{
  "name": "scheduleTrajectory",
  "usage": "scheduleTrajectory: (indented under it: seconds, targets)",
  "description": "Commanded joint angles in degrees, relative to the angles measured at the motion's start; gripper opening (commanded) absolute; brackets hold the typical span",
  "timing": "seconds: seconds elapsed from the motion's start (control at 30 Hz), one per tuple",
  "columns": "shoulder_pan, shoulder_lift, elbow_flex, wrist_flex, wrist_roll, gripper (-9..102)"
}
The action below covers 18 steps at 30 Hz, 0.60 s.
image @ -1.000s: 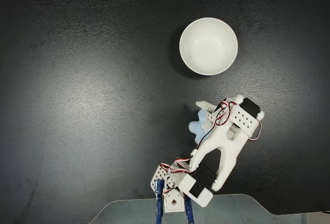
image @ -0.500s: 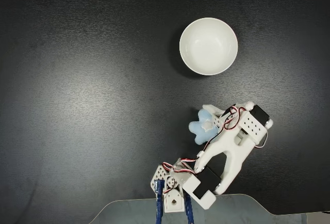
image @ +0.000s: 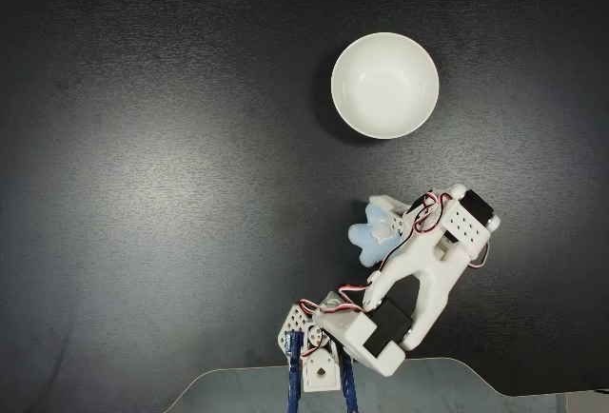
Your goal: Grasp a skyblue doll and put it in the white bowl.
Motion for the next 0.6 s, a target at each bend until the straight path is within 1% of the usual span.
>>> scheduleTrajectory:
  seconds: [0.0, 0.43, 0.5, 0.57]
  targets:
    - [0.7, -0.4, -1.4, 2.5, -0.4, 56]
    - [0.1, -0.6, -1.4, 2.4, -0.4, 55]
    - [0.1, -0.6, -1.4, 2.4, -0.4, 53]
    - [0.1, -0.6, -1.4, 2.4, -0.4, 46]
